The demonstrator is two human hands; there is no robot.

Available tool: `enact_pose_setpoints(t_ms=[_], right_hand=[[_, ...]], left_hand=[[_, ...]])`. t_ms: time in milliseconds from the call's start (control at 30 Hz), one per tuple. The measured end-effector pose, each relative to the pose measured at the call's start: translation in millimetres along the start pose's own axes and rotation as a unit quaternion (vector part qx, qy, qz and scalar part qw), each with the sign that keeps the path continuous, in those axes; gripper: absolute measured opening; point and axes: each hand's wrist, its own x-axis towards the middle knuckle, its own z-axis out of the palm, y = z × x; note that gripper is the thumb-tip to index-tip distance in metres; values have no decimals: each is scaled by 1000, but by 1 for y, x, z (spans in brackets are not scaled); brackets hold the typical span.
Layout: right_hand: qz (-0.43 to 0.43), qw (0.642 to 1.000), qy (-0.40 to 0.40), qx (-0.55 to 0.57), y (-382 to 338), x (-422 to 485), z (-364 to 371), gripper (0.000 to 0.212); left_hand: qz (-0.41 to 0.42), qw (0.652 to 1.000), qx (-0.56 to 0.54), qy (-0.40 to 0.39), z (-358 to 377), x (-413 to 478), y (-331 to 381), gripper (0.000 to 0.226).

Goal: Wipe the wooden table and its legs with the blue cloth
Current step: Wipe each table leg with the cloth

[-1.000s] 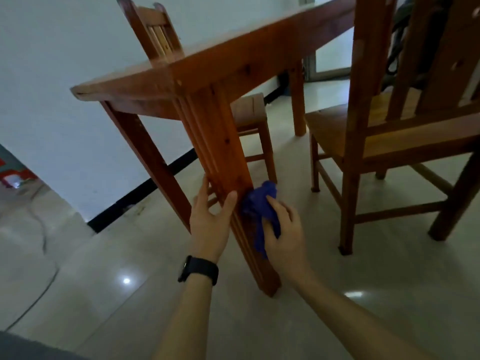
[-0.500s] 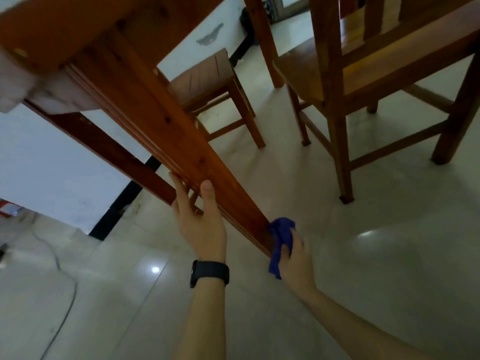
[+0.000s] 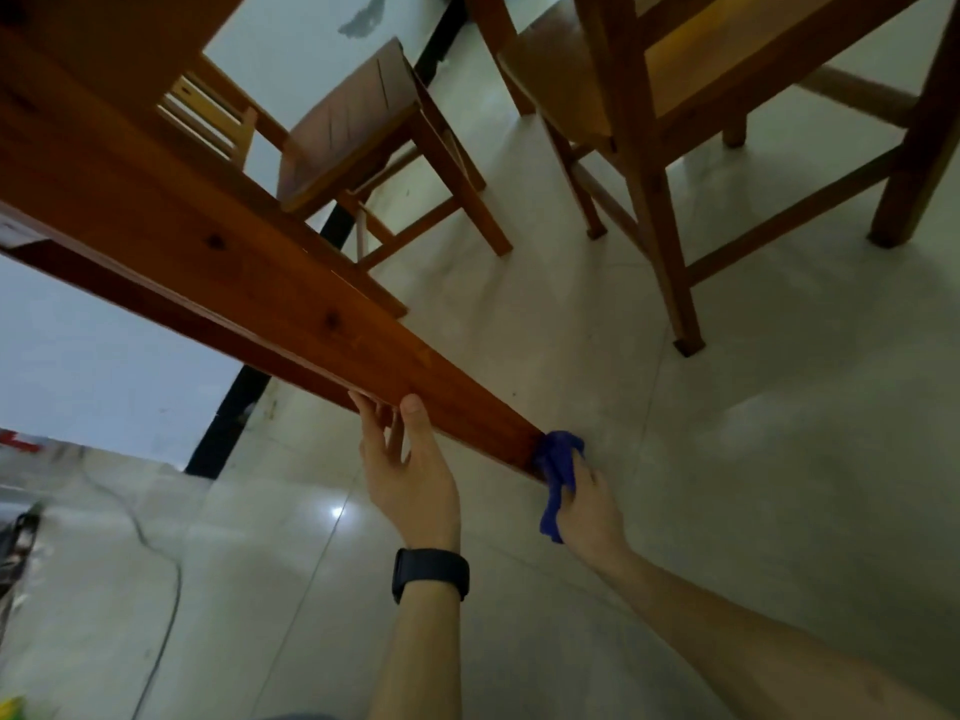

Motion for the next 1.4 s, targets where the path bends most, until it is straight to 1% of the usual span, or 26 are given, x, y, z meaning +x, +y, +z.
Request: enact_pose_setpoints(t_ms=[100,167,233,300,367,400,433,533,567,600,633,667,733,767,800,833,900,933,967,1033,1100,1167,1200,1267,1333,1400], right_hand=[[-30,980,118,155,-27,-7,-2,57],[-85,969,144,183,-50,-14,9,56],[-100,976,115,156,-59,-15,22,55],[-46,992,52,107,-48,-7,23,51],[21,994,-99,-34,-30,0,12,53],[49,987,-135,-78,-20,4,6,60],[60,988,-125,-75,-11,8,3,64],[125,991,-10,52,-7,9,1,62],[131,988,12,76,-10,12,3,61],[144,984,6,100,-17,11,3,61],[142,982,-4,125,-18,16,8,61],[137,982,-45,119,-23,17,6,59],[150,979,-126,64,-21,22,3,47],[157,973,-171,-6,-18,24,0,38],[168,961,-214,-39,-17,21,-7,30],[168,953,-247,-42,-14,17,-12,23],[198,952,-234,-12,-7,12,-20,22],[196,962,-191,15,-3,12,-21,23],[180,971,-150,50,-2,10,-23,21],[150,971,-89,164,-3,5,-24,26],[106,980,-35,165,-7,9,-24,40],[57,991,-50,113,-17,12,-23,52],[60,989,-76,109,-21,13,-23,49],[104,976,-143,126,-26,15,-27,34],[81,970,-190,126,-35,10,-42,29],[42,971,-158,173,-51,2,-57,29]], left_hand=[[0,1000,1,10,3,2,-5,65],[-3,1000,-1,14,6,2,-5,66],[-4,1000,-2,19,8,3,-5,69],[-9,1000,-3,23,7,4,-5,70],[-13,1000,-4,27,6,5,-6,71],[-11,1000,-5,28,5,5,-7,72],[-8,1000,-7,27,5,5,-7,72],[0,1000,-7,24,7,6,-9,70],[-1,1000,-7,23,7,5,-11,69],[-3,1000,-11,21,7,5,-11,69],[-7,1000,-16,18,7,6,-11,69],[-9,1000,-19,16,6,6,-11,69],[-6,1000,-21,11,4,7,-12,68],[-4,1000,-20,9,4,7,-11,67],[-2,1000,-17,8,4,8,-11,66],[-1,1000,-14,7,4,8,-10,66],[0,1000,-17,2,4,8,-9,67],[-1,1000,-23,-1,4,8,-9,67],[-2,1000,-29,-4,3,9,-9,68],[-2,999,-33,-12,1,8,-8,68],[1,999,-29,-16,-1,7,-5,70],[-3,999,-34,-22,-3,6,-2,71],[-7,999,-34,-29,-4,6,-2,71],[-12,999,-31,-40,-7,7,1,72],[-23,998,-28,-51,-11,9,3,73],[-34,997,-36,-64,-16,12,3,73]])
